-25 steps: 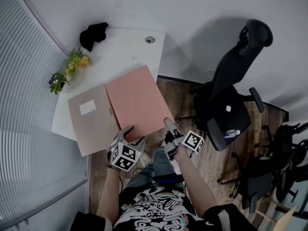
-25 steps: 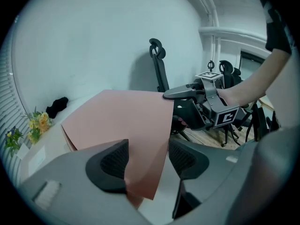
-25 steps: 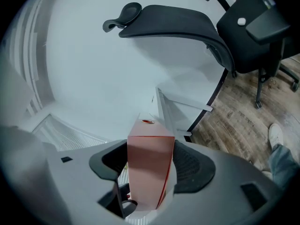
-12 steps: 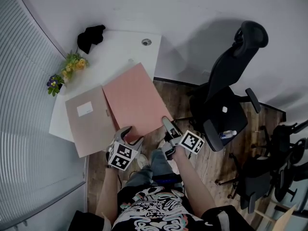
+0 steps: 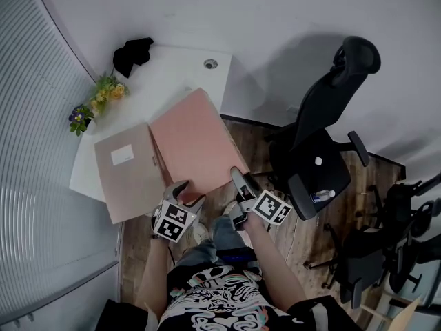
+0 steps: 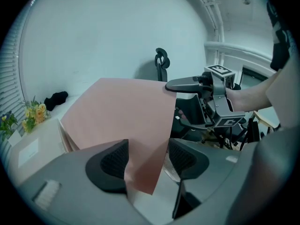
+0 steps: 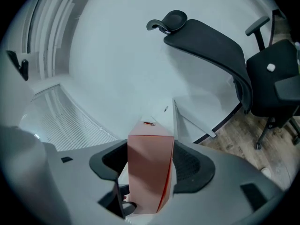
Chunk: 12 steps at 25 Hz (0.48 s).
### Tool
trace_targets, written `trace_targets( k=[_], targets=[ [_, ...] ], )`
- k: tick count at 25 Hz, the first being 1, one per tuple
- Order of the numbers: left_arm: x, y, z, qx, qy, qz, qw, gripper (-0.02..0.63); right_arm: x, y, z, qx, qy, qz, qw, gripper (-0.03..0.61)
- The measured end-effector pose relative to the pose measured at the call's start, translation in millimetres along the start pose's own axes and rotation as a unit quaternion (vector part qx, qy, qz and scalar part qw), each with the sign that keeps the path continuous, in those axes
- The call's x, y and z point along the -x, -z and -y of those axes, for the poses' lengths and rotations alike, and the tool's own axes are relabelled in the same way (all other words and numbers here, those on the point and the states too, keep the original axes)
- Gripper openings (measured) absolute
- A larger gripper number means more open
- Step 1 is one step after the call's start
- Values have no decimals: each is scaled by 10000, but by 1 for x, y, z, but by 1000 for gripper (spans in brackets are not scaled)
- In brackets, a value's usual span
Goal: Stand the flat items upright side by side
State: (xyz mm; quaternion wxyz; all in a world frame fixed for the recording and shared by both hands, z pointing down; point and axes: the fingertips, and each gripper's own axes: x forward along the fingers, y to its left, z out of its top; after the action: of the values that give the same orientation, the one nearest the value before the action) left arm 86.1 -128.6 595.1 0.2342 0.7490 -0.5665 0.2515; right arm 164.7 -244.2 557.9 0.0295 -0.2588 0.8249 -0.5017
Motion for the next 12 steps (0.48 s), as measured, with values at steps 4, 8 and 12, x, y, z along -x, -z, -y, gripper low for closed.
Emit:
trace_targets(
  k=[4, 8, 12],
  targets=[
    [3, 0, 1, 82, 11, -29, 10000, 268, 1, -2, -13, 281, 23, -61, 9996, 288],
    [5, 0, -1, 101, -30, -6, 9999, 268, 1, -2, -22, 540, 59, -66, 9985, 288],
    [6, 1, -2, 171, -34, 31, 9998, 270, 2, -1, -27, 790, 136, -91, 9967, 288]
  ],
)
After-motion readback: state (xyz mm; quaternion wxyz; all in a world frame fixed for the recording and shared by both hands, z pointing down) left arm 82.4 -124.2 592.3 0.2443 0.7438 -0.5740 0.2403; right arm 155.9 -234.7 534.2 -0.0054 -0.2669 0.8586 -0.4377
